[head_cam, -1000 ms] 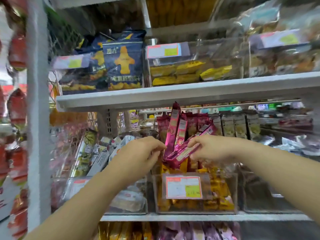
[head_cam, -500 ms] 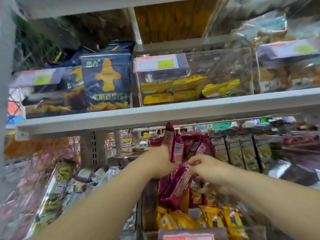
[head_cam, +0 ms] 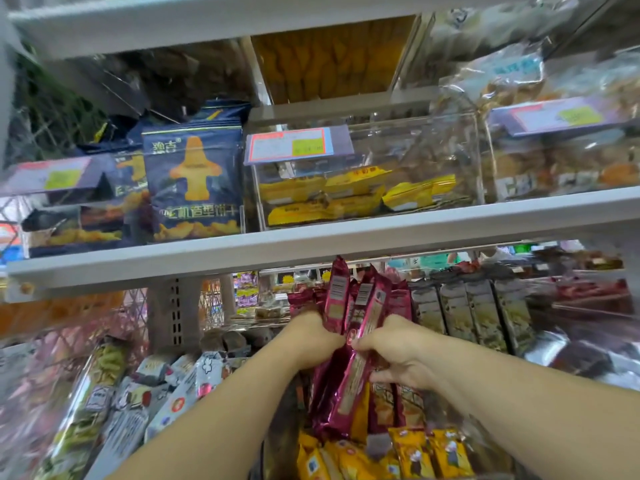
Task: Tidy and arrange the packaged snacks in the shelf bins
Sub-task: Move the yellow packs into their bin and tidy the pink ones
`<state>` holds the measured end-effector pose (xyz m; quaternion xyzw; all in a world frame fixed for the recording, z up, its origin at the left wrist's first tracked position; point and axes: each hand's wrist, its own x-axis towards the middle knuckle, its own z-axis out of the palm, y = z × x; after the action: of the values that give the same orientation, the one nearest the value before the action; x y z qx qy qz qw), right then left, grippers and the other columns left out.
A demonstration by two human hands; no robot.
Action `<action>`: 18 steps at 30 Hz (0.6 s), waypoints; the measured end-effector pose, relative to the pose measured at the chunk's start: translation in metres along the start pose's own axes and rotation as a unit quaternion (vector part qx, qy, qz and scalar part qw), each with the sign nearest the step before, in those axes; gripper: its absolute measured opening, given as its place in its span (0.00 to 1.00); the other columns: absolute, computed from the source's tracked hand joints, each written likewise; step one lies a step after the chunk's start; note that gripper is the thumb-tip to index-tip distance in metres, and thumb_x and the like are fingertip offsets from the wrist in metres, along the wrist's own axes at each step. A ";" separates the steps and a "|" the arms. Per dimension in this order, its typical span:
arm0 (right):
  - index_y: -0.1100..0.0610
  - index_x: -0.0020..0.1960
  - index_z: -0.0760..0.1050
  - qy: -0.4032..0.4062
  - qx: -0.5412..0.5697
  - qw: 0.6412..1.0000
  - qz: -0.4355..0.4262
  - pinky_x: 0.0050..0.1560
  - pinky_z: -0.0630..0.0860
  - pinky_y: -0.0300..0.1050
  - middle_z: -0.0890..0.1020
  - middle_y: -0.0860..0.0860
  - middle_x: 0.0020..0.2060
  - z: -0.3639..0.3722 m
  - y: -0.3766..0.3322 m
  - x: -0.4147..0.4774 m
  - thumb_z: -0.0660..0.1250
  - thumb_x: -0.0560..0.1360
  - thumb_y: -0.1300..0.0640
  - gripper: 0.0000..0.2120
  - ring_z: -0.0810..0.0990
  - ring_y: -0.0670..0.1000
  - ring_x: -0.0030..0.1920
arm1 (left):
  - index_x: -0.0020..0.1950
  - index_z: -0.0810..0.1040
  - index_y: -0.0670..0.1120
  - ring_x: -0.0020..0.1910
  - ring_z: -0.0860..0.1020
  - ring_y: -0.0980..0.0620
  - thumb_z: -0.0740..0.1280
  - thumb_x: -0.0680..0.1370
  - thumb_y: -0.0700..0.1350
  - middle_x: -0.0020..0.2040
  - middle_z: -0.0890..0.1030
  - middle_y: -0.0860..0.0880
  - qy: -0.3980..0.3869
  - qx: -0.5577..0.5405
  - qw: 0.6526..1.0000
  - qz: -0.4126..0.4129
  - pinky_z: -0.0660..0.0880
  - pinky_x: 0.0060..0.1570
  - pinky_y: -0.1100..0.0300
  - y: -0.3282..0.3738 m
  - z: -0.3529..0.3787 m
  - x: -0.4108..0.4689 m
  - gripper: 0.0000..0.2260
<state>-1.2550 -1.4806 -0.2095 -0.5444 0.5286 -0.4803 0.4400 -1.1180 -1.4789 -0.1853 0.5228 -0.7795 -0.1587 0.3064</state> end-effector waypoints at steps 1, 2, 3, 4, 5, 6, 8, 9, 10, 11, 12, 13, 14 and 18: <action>0.58 0.60 0.72 -0.002 -0.002 1.000 -0.001 0.49 0.79 0.53 0.77 0.57 0.59 0.000 0.000 0.000 0.70 0.72 0.63 0.18 0.77 0.56 0.58 | 0.43 0.78 0.51 0.42 0.78 0.55 0.66 0.78 0.44 0.43 0.80 0.52 0.009 -0.015 1.000 -0.001 0.74 0.40 0.64 -0.001 0.000 -0.001 0.04; 0.58 0.59 0.72 -0.006 -0.003 1.000 -0.004 0.51 0.79 0.53 0.79 0.57 0.57 0.001 -0.001 -0.002 0.70 0.72 0.63 0.17 0.78 0.55 0.56 | 0.44 0.77 0.51 0.42 0.78 0.55 0.66 0.78 0.44 0.42 0.80 0.52 0.022 -0.025 0.999 0.002 0.74 0.39 0.64 -0.002 0.000 -0.001 0.04; 0.59 0.58 0.73 -0.013 0.003 1.000 -0.009 0.52 0.78 0.53 0.80 0.57 0.54 0.001 -0.003 -0.005 0.69 0.73 0.64 0.15 0.79 0.54 0.54 | 0.46 0.77 0.50 0.41 0.78 0.55 0.66 0.77 0.44 0.42 0.79 0.52 0.036 -0.026 0.999 0.011 0.74 0.39 0.64 -0.002 0.000 -0.003 0.02; 0.59 0.57 0.74 -0.022 0.011 1.000 -0.018 0.53 0.78 0.53 0.82 0.57 0.52 0.000 -0.003 -0.007 0.68 0.74 0.66 0.12 0.80 0.54 0.52 | 0.50 0.77 0.49 0.42 0.78 0.55 0.67 0.77 0.44 0.43 0.80 0.52 0.051 -0.026 0.998 0.025 0.75 0.39 0.63 -0.001 -0.001 -0.005 0.03; 0.59 0.56 0.75 -0.025 0.014 0.999 -0.032 0.55 0.78 0.54 0.83 0.56 0.49 0.000 -0.003 -0.009 0.67 0.75 0.67 0.11 0.81 0.54 0.51 | 0.53 0.76 0.48 0.43 0.78 0.55 0.67 0.77 0.44 0.44 0.80 0.52 0.066 -0.030 0.997 0.039 0.76 0.41 0.62 -0.002 -0.001 -0.007 0.06; 0.59 0.55 0.76 -0.023 0.007 0.998 -0.050 0.56 0.78 0.55 0.83 0.56 0.47 -0.001 -0.003 -0.012 0.66 0.75 0.67 0.10 0.81 0.54 0.49 | 0.54 0.74 0.49 0.44 0.78 0.55 0.67 0.77 0.43 0.45 0.80 0.52 0.073 -0.040 0.995 0.047 0.76 0.42 0.62 -0.001 -0.002 -0.008 0.07; 0.57 0.54 0.76 -0.004 -0.019 0.995 -0.093 0.57 0.77 0.59 0.84 0.57 0.47 -0.002 -0.005 -0.017 0.66 0.75 0.66 0.10 0.82 0.57 0.50 | 0.51 0.71 0.54 0.44 0.77 0.59 0.66 0.78 0.43 0.46 0.79 0.55 0.087 -0.047 0.993 0.071 0.73 0.39 0.67 0.002 -0.004 -0.014 0.07; 0.56 0.55 0.77 0.004 -0.031 0.993 -0.116 0.57 0.77 0.60 0.84 0.57 0.48 -0.002 -0.006 -0.021 0.67 0.75 0.65 0.10 0.82 0.58 0.51 | 0.52 0.71 0.55 0.43 0.75 0.62 0.66 0.78 0.43 0.45 0.77 0.57 0.096 -0.049 0.991 0.081 0.71 0.37 0.69 0.003 -0.006 -0.017 0.08; 0.55 0.56 0.76 0.010 -0.043 0.989 -0.138 0.57 0.77 0.59 0.83 0.55 0.49 -0.003 -0.007 -0.024 0.68 0.74 0.64 0.12 0.82 0.57 0.51 | 0.54 0.71 0.54 0.42 0.74 0.63 0.66 0.79 0.43 0.45 0.76 0.58 0.103 -0.053 0.989 0.088 0.69 0.36 0.71 0.004 -0.006 -0.018 0.08; 0.54 0.57 0.75 0.018 -0.052 0.986 -0.157 0.57 0.78 0.57 0.83 0.53 0.49 -0.004 -0.007 -0.027 0.69 0.74 0.63 0.13 0.82 0.54 0.50 | 0.58 0.71 0.53 0.41 0.74 0.64 0.66 0.79 0.43 0.45 0.76 0.59 0.110 -0.056 0.988 0.093 0.69 0.35 0.71 0.007 -0.007 -0.020 0.09; 0.54 0.58 0.74 0.030 -0.061 0.983 -0.170 0.56 0.78 0.54 0.83 0.52 0.49 -0.006 -0.007 -0.030 0.70 0.74 0.63 0.15 0.82 0.52 0.50 | 0.60 0.71 0.51 0.41 0.73 0.64 0.66 0.79 0.44 0.44 0.75 0.60 0.115 -0.060 0.987 0.097 0.68 0.35 0.72 0.008 -0.006 -0.020 0.11; 0.53 0.59 0.72 0.045 -0.072 0.980 -0.180 0.55 0.78 0.52 0.82 0.51 0.50 -0.008 -0.007 -0.033 0.70 0.74 0.62 0.16 0.82 0.51 0.49 | 0.61 0.71 0.51 0.40 0.73 0.64 0.66 0.79 0.44 0.44 0.74 0.60 0.117 -0.063 0.986 0.099 0.68 0.34 0.72 0.011 -0.004 -0.022 0.11; 0.53 0.59 0.71 0.059 -0.085 0.976 -0.190 0.52 0.79 0.49 0.81 0.49 0.50 -0.012 -0.007 -0.037 0.70 0.74 0.61 0.16 0.81 0.49 0.49 | 0.60 0.70 0.51 0.40 0.72 0.64 0.66 0.79 0.44 0.43 0.73 0.61 0.114 -0.065 0.986 0.099 0.68 0.33 0.72 0.013 -0.002 -0.022 0.11; 0.52 0.57 0.67 0.111 -0.160 0.958 -0.213 0.38 0.72 0.36 0.78 0.47 0.47 -0.027 -0.008 -0.043 0.68 0.75 0.61 0.14 0.78 0.45 0.45 | 0.57 0.69 0.51 0.41 0.76 0.60 0.65 0.79 0.45 0.43 0.75 0.58 0.099 -0.074 0.989 0.078 0.75 0.38 0.66 0.026 0.012 -0.021 0.09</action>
<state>-1.2800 -1.4361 -0.2004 -0.6508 0.5158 -0.5293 0.1738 -1.1392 -1.4501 -0.1863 0.4492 -0.7699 -0.1392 0.4314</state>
